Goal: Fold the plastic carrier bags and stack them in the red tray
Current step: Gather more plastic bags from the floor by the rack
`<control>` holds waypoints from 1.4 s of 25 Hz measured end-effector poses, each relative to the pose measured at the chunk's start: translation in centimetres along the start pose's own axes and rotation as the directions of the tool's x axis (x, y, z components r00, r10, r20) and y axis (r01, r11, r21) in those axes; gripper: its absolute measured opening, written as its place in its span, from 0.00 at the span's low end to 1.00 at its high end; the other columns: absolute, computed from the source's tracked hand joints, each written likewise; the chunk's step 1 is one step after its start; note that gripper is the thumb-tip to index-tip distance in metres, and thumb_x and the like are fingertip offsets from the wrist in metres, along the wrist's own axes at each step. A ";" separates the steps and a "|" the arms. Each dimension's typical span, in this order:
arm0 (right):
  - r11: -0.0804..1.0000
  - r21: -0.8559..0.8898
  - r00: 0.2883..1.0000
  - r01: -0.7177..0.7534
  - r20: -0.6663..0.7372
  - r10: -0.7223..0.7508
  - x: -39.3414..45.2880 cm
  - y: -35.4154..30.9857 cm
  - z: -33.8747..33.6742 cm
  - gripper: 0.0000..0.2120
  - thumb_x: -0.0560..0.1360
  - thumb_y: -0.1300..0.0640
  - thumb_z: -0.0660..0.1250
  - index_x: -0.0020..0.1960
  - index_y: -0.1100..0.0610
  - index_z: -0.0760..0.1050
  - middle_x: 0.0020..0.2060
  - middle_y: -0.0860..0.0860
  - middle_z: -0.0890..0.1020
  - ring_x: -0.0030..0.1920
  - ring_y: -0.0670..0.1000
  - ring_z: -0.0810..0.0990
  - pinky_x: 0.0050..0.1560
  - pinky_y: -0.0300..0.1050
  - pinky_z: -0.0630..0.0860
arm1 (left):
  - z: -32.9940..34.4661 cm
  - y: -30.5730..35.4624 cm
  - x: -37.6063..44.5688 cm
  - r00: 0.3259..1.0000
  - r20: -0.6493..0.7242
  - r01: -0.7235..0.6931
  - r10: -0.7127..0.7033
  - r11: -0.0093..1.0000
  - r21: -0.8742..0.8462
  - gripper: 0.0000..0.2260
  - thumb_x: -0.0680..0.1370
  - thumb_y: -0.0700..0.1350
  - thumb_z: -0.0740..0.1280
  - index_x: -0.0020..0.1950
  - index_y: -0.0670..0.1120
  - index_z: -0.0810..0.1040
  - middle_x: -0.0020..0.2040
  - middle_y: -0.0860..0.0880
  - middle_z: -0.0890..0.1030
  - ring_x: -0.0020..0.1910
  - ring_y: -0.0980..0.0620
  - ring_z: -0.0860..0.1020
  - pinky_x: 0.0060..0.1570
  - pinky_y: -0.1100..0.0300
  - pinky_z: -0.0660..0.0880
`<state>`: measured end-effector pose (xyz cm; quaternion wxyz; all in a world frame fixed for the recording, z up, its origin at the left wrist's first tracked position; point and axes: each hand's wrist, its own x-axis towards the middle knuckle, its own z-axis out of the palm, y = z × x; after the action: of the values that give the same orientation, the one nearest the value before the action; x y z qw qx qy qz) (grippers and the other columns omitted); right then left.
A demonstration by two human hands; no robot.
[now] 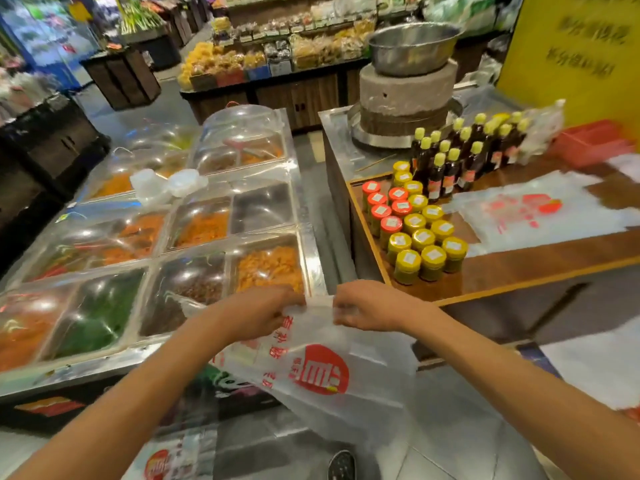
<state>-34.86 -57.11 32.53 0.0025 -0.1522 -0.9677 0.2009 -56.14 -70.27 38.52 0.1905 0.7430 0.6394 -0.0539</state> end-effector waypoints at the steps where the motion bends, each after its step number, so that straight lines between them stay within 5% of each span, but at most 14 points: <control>1: 1.000 -0.007 1.000 -0.025 -0.006 0.025 -0.8 1.0 -0.3 0.09 0.79 0.47 0.67 0.52 0.53 0.78 0.46 0.46 0.77 0.46 0.48 0.75 0.48 0.50 0.76 | -0.5 0.2 1.2 1.000 0.008 -0.007 0.007 1.000 0.019 0.17 0.80 0.43 0.64 0.68 0.55 0.72 0.60 0.56 0.76 0.55 0.55 0.76 0.53 0.60 0.73; 7: 0.975 0.013 0.971 -0.222 -0.090 0.222 -5.6 8.7 -4.2 0.07 0.79 0.50 0.68 0.53 0.53 0.79 0.48 0.48 0.81 0.46 0.45 0.75 0.42 0.44 0.70 | -2.9 1.0 11.4 0.988 -0.027 -0.150 0.150 0.989 0.006 0.21 0.82 0.48 0.64 0.71 0.59 0.60 0.48 0.57 0.77 0.47 0.54 0.78 0.50 0.54 0.77; 9: 0.950 0.005 0.942 -0.311 -0.130 0.309 -7.1 10.9 -5.7 0.07 0.79 0.48 0.68 0.52 0.51 0.78 0.47 0.47 0.82 0.46 0.46 0.77 0.42 0.47 0.73 | -3.9 1.3 15.2 0.977 -0.037 -0.210 0.209 0.978 -0.022 0.15 0.82 0.49 0.65 0.67 0.55 0.68 0.47 0.56 0.77 0.48 0.54 0.77 0.51 0.52 0.76; 11: 0.922 -0.007 0.909 -0.387 -0.169 0.381 -9.1 12.9 -7.1 0.08 0.78 0.45 0.70 0.50 0.49 0.78 0.44 0.45 0.82 0.44 0.47 0.78 0.42 0.49 0.75 | -5.1 1.9 18.8 0.958 -0.039 -0.285 0.284 0.958 -0.014 0.02 0.82 0.49 0.65 0.51 0.52 0.74 0.44 0.55 0.77 0.45 0.55 0.75 0.48 0.52 0.74; 12: 0.904 -0.003 0.890 -0.427 -0.182 0.419 -10.5 13.8 -7.7 0.08 0.77 0.43 0.70 0.47 0.47 0.77 0.41 0.44 0.81 0.42 0.46 0.77 0.41 0.49 0.75 | -5.6 2.4 20.7 0.948 -0.049 -0.315 0.314 0.949 -0.008 0.05 0.81 0.49 0.66 0.47 0.52 0.72 0.42 0.56 0.76 0.43 0.55 0.74 0.46 0.53 0.73; 16: 0.805 0.122 0.789 -0.581 -0.160 0.593 -16.9 17.1 -8.3 0.12 0.74 0.43 0.74 0.37 0.43 0.74 0.32 0.41 0.74 0.34 0.44 0.72 0.37 0.47 0.71 | -6.4 5.8 27.5 0.902 -0.122 -0.420 0.414 0.907 -0.029 0.05 0.81 0.48 0.66 0.46 0.51 0.75 0.44 0.52 0.79 0.44 0.51 0.76 0.45 0.50 0.74; 21: 0.689 0.260 0.667 -0.676 -0.180 0.723 -25.3 22.0 -6.7 0.10 0.76 0.49 0.74 0.41 0.53 0.78 0.36 0.44 0.78 0.38 0.44 0.76 0.38 0.40 0.69 | -6.5 12.4 34.5 0.850 -0.104 -0.522 0.516 0.853 -0.033 0.04 0.81 0.49 0.65 0.48 0.52 0.77 0.45 0.54 0.79 0.45 0.54 0.76 0.43 0.50 0.76; 27: 0.646 0.211 0.601 -0.734 -0.241 0.762 -33.1 30.9 -10.0 0.21 0.77 0.48 0.73 0.31 0.45 0.65 0.26 0.45 0.68 0.31 0.42 0.73 0.32 0.44 0.62 | -8.0 20.8 43.0 0.849 -0.092 -0.501 0.520 0.849 0.165 0.07 0.83 0.51 0.63 0.54 0.49 0.76 0.48 0.52 0.80 0.48 0.49 0.78 0.41 0.53 0.74; 35: 0.605 0.045 0.578 -0.795 -0.245 0.778 -42.1 42.6 -18.3 0.09 0.77 0.47 0.72 0.40 0.46 0.77 0.37 0.39 0.78 0.41 0.45 0.76 0.40 0.49 0.75 | -9.8 28.5 51.2 0.906 -0.147 -0.374 0.397 0.913 0.159 0.06 0.83 0.51 0.61 0.55 0.51 0.75 0.49 0.52 0.79 0.47 0.49 0.77 0.43 0.50 0.77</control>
<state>19.00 -25.20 35.15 0.0246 -0.5882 -0.7983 0.1272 -21.00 -22.36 37.05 0.0924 0.8672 0.4891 0.0099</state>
